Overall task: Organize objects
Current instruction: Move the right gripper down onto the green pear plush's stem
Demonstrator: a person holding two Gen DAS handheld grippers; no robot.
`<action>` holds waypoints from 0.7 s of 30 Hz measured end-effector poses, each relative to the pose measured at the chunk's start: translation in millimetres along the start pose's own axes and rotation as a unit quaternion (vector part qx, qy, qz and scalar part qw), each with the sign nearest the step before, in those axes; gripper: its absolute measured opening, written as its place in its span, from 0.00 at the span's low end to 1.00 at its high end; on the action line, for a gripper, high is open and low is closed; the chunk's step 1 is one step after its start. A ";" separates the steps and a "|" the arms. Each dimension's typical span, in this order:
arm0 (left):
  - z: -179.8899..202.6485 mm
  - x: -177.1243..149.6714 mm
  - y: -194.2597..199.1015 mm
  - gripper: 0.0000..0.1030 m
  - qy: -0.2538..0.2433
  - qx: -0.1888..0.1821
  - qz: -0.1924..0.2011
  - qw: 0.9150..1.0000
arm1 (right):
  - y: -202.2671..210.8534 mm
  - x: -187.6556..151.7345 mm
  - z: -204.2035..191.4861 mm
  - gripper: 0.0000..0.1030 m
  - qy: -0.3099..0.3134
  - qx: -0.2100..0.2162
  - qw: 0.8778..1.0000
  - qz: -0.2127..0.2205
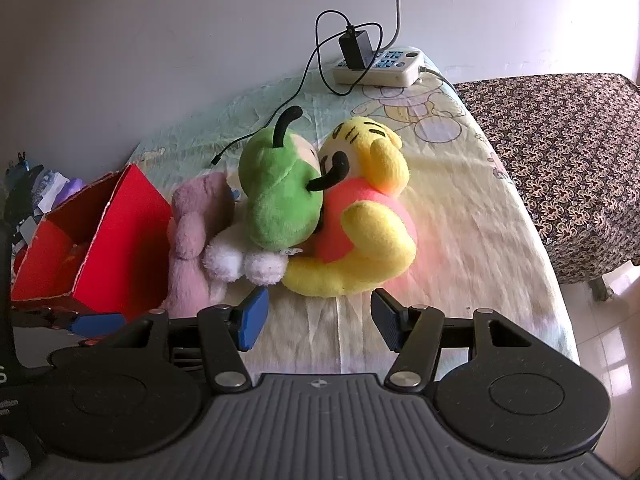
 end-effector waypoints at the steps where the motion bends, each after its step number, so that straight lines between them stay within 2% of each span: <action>1: 1.0 0.6 -0.9 0.99 -0.001 -0.001 0.000 1.000 | -0.3 -0.3 1.3 0.59 -0.003 0.001 1.000 0.000; 5: 4.2 0.2 -2.3 0.99 -0.005 -0.015 0.003 1.000 | -1.5 1.1 6.6 0.59 -0.015 0.009 1.000 0.000; 10: 0.9 1.7 -0.4 0.99 0.002 -0.062 0.019 0.998 | -2.2 10.6 10.8 0.57 -0.029 0.043 0.999 0.012; 17: -9.9 14.2 9.1 0.97 0.024 -0.113 0.059 0.992 | -4.4 36.7 8.3 0.51 -0.054 0.106 0.992 0.034; 21: -15.7 32.6 16.1 0.93 0.040 -0.146 0.079 0.985 | -11.5 57.8 4.3 0.51 -0.047 0.117 0.991 0.053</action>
Point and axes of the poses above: each gripper's, at about its wrist camera, not at the fingertips, and y roughly against the way its jaws point, z to its right, x to its top, the point moved 4 cm from there along -y, roughly the way its jaws point, and after that the axes turned 3 degrees about -x, right-handed, at the moved point
